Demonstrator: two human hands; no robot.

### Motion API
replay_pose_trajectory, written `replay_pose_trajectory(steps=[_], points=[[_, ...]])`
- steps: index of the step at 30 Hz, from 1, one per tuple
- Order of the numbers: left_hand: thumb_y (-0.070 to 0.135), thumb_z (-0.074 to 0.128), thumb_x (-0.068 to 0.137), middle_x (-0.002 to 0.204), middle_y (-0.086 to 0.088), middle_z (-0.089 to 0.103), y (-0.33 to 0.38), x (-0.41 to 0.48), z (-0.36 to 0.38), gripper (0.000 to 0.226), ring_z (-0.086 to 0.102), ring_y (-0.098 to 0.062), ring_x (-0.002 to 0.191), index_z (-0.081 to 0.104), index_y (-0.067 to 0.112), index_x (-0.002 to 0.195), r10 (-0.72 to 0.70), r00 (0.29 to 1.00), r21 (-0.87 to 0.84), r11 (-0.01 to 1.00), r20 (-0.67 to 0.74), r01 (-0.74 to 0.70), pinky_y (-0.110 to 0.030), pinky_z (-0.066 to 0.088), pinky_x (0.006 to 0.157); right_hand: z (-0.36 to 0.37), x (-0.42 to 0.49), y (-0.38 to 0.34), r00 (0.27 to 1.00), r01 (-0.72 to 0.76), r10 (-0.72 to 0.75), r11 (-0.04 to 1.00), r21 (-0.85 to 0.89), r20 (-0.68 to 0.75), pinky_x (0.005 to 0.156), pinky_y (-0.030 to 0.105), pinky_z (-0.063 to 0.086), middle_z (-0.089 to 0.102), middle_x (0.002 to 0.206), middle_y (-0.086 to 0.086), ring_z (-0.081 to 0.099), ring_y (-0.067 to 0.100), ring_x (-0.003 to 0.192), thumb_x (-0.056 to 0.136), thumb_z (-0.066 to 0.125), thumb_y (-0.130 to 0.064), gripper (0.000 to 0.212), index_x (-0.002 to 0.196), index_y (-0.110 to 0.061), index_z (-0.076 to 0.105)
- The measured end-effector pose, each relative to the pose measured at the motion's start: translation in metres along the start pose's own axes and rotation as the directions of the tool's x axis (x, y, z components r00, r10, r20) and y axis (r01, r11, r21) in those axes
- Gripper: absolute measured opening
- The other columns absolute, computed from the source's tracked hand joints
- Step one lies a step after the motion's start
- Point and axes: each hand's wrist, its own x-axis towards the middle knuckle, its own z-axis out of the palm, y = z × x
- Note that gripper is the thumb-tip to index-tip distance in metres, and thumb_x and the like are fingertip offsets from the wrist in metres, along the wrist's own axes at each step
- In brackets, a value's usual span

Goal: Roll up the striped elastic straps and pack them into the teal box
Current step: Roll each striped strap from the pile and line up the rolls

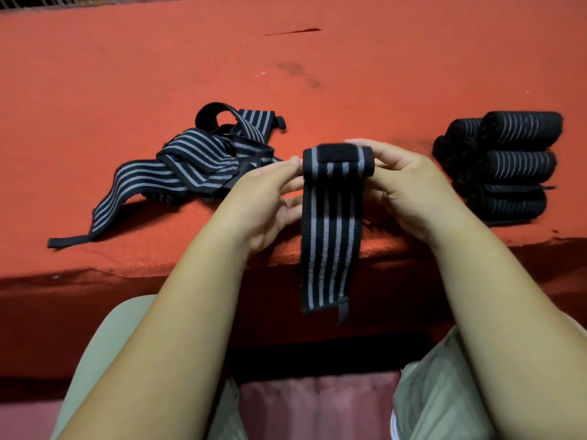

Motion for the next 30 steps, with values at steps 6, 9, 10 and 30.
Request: replay_pose_trajectory(steps=[6,9,10,30], points=[[0.05,0.058,0.11,0.124,-0.007,0.08,0.006,-0.009,0.001,0.048,0.078,-0.028,0.111,0.078,0.01,0.127,-0.03,0.999,0.16,0.987,0.042,0.023,-0.047,0.06,0.102,0.004,-0.004,-0.003,1.0,-0.002,0.001,0.995,-0.101,-0.007,0.109,0.04,0.055,0.082,0.115,0.004,0.077,0.019,0.113,0.098,0.061,0.003,0.041,0.122,-0.023,0.082],[0.023,0.063,0.11,0.127,-0.011,0.079,0.001,-0.008,0.001,0.029,0.075,-0.028,0.121,0.075,0.007,0.131,0.055,0.997,0.156,0.986,0.054,-0.063,-0.045,0.058,0.106,0.005,-0.001,-0.004,0.999,-0.036,0.036,0.999,-0.019,0.01,0.115,0.05,0.052,0.08,0.119,0.012,0.074,0.03,0.12,0.099,0.048,0.003,0.044,0.122,-0.015,0.081],[0.017,0.063,0.109,0.127,-0.013,0.078,-0.001,-0.008,0.001,0.028,0.075,-0.028,0.122,0.074,0.006,0.133,0.083,0.995,0.136,0.987,0.059,-0.091,-0.043,0.058,0.104,0.005,0.0,-0.005,0.999,-0.046,0.046,0.999,0.015,0.01,0.113,0.048,0.053,0.08,0.121,0.012,0.074,0.029,0.121,0.102,0.048,0.001,0.042,0.126,-0.014,0.079],[0.014,0.075,0.101,0.128,0.0,0.079,0.004,-0.003,-0.001,0.069,0.076,-0.024,0.119,0.049,0.037,0.161,0.066,0.992,0.303,0.948,0.107,-0.096,-0.05,0.059,0.103,0.007,-0.007,0.001,0.996,0.08,-0.066,0.956,-0.282,0.057,0.103,0.06,0.057,0.079,0.126,0.0,0.075,0.032,0.116,0.114,0.051,-0.019,0.034,0.143,-0.03,0.067]])
